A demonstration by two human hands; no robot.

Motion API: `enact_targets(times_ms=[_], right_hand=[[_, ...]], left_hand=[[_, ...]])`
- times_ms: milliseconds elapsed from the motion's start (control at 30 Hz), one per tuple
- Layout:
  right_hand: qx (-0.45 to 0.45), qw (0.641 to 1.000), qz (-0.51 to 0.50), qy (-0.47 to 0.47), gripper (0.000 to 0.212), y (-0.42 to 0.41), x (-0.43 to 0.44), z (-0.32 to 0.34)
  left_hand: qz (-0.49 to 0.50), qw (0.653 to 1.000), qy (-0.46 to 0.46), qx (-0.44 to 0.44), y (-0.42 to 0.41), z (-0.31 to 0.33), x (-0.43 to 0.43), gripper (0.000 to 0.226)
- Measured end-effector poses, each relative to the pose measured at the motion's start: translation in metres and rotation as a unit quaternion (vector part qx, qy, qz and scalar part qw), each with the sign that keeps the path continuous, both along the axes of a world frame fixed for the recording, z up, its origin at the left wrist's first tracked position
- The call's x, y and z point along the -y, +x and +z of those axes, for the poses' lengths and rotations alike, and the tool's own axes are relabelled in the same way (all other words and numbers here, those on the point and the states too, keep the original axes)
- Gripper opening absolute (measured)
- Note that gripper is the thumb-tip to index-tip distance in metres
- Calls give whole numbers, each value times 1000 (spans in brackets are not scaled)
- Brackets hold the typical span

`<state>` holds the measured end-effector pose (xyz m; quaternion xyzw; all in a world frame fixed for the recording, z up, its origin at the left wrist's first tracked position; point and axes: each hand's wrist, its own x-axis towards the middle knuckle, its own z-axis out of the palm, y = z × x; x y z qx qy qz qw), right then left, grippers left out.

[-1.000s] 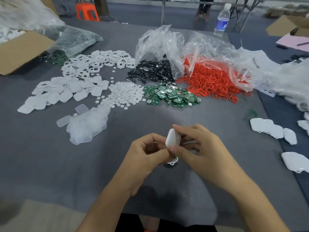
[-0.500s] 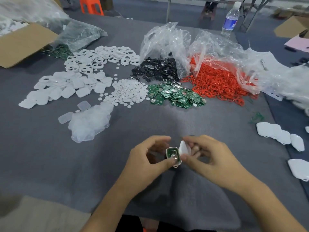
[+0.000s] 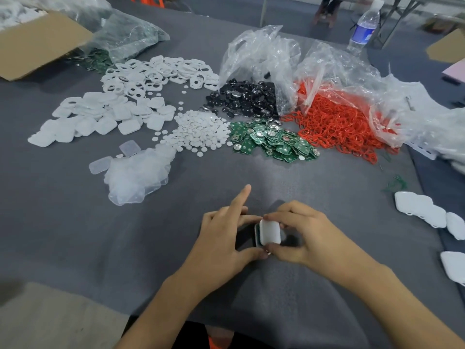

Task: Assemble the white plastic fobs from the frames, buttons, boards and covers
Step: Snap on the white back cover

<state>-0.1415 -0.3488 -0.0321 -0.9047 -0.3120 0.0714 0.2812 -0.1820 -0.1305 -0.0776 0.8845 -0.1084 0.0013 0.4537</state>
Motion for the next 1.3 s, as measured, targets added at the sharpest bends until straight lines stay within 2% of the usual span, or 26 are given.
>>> enact_targets(times_ms=[300,567,833,967,1167,1300], right_hand=[[5,1000,26,3,46,2,-1,-1],[8,1000,23,-14,45,1,-5,2],[10,999,-20,-38,32,-6,-15,3],[10,998,-38,-48,27,-6,-21,2],[11,997,-61,-38,32,-11,-23,-3],[42,995,-86,22,32,-27,-20,-11]], left_hand=[[5,999,-16,-33,1,-2,-1,113],[8,1000,6,-21,4,-1,0,105],[1,1000,24,-13,5,5,-1,75],[3,999,15,-43,6,8,1,72],[43,995,-13,-89,15,13,9,72],[41,994,-32,-93,15,19,13,67]])
